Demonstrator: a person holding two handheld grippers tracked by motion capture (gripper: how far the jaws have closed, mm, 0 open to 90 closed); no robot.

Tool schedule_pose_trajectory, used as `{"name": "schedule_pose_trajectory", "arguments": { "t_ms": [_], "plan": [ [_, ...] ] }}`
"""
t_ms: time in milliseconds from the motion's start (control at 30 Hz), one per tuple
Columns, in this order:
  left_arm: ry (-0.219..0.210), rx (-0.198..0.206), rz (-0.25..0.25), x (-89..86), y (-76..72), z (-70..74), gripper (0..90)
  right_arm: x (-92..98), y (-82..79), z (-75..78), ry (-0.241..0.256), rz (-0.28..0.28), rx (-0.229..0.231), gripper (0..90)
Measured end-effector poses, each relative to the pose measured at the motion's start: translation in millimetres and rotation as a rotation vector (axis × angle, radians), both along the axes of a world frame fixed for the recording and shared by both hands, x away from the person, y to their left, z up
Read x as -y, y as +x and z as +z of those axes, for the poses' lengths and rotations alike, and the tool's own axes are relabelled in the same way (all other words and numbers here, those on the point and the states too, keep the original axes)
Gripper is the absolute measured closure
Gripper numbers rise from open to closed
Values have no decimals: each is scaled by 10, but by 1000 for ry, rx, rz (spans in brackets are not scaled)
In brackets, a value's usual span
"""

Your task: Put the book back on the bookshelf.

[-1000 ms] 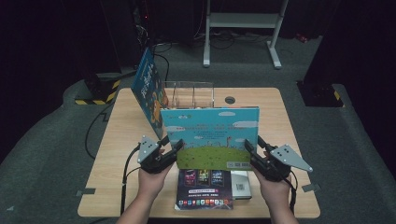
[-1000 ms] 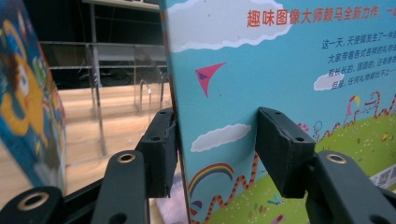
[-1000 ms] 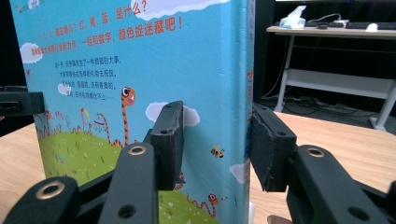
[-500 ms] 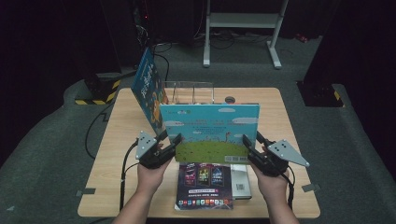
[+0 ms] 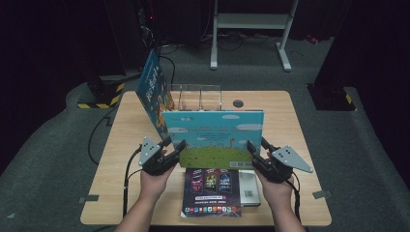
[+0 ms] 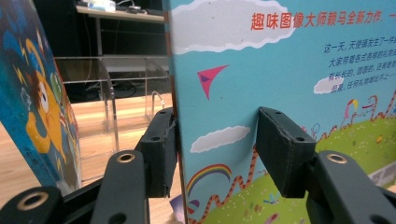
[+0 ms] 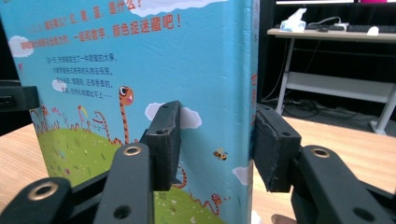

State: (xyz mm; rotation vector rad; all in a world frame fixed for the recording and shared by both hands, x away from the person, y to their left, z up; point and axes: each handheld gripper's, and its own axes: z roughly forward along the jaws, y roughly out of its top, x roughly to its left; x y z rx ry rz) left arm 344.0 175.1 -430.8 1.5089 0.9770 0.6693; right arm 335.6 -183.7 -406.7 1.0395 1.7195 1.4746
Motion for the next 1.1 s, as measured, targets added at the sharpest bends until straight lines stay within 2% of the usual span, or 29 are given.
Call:
{"name": "schedule_pose_trajectory", "arguments": {
  "t_ms": [200,333,433,567,867,1100],
  "plan": [
    [-1,9,-27,-2,-87,30,480,47,-126,-27,19,22,-7,519],
    [6,28,-32,17,-115,37,469,62,-163,-53,34,20,-10,501],
    [-11,27,-33,15,-151,31,461,60,-193,-66,35,21,-6,488],
    [-10,29,-33,22,-182,29,448,57,-216,-61,33,30,-3,472],
    [-2,43,-41,59,-227,36,434,51,-204,28,20,65,-10,393],
    [1,37,-48,53,-223,38,426,4,-151,116,26,104,-22,325]
  ]
}}
